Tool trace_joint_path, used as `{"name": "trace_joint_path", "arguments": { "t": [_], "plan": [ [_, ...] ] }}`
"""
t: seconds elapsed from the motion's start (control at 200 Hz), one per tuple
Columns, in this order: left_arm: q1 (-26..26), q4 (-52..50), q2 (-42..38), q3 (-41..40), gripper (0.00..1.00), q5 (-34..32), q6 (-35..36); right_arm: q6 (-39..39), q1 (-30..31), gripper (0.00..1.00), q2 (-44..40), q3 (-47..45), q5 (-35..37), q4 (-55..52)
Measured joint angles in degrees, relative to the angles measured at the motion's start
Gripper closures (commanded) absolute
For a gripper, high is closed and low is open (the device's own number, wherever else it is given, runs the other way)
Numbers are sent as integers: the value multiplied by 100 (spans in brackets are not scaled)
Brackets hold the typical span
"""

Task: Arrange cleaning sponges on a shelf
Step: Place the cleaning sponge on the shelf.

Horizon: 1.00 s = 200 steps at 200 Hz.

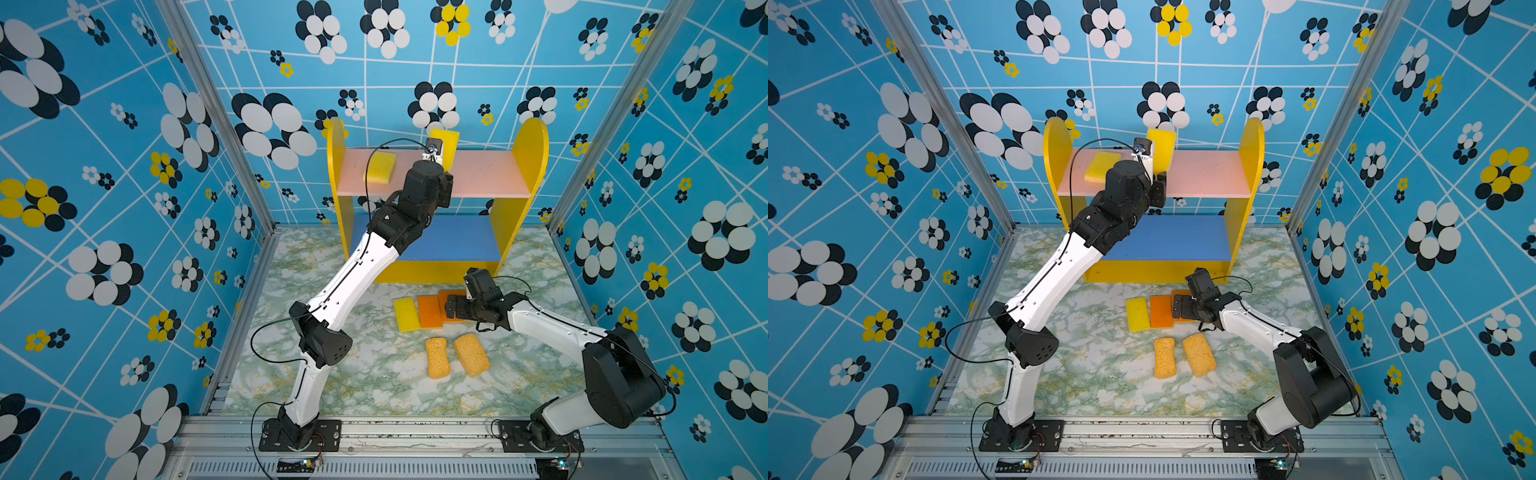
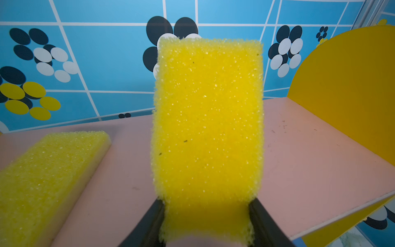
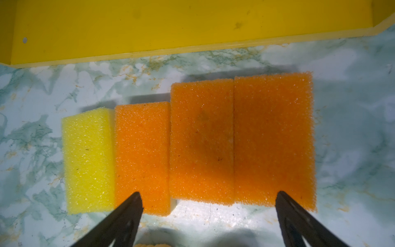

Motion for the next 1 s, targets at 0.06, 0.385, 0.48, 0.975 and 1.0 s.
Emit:
{"name": "trace_joint_path", "arguments": {
  "t": [0.06, 0.385, 0.48, 0.975, 1.0],
  "plan": [
    [0, 9, 17, 0, 46, 0, -2, 0, 0, 1, 0, 0, 0, 0],
    [2, 149, 85, 0, 41, 17, -87, -20, 2, 1, 0, 0, -2, 0],
    [11, 151, 94, 0, 40, 17, -105, -20, 2, 1, 0, 0, -2, 0],
    [72, 168, 212, 0, 38, 17, -151, -20, 2, 1, 2, 0, -2, 0],
    [72, 170, 221, 0, 38, 20, -153, -22, 2, 1, 2, 0, -2, 0]
  ]
}}
